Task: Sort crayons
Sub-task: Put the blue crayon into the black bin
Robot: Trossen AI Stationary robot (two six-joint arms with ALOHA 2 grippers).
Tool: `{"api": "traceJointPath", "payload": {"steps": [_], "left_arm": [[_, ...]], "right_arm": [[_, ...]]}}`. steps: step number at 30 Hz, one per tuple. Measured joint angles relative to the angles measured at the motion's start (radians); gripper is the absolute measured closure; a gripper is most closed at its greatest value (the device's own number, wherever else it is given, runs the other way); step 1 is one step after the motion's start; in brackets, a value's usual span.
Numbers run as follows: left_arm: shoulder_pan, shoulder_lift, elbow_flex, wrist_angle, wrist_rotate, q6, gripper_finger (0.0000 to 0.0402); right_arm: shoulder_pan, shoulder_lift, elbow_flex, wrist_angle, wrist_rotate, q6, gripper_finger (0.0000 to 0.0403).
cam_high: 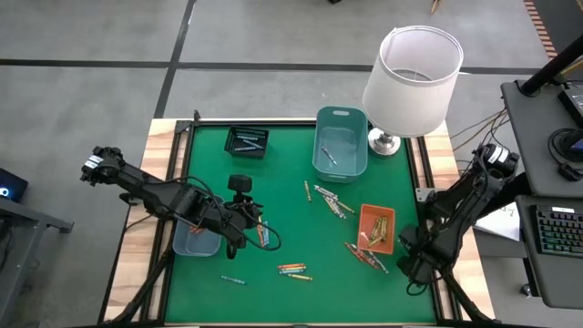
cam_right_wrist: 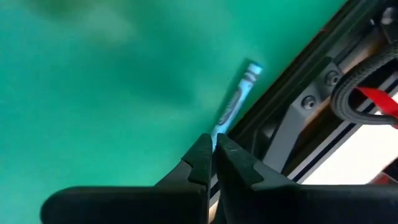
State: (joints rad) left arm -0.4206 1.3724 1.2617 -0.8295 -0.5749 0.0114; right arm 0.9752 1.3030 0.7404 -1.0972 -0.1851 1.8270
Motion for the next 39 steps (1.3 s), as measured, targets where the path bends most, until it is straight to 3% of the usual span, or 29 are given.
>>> {"api": "traceJointPath", "payload": {"steps": [11, 39], "left_arm": [[0.0, 0.0, 0.0, 0.001, -0.001, 0.002, 0.0342], [0.0, 0.0, 0.001, 0.002, -0.001, 0.002, 0.0342]], "right_arm": [[0.0, 0.114, -0.029, 0.013, -0.053, 0.014, 0.039], [0.0, 0.111, 0.025, 0.051, -0.024, 0.085, 0.039]]}}
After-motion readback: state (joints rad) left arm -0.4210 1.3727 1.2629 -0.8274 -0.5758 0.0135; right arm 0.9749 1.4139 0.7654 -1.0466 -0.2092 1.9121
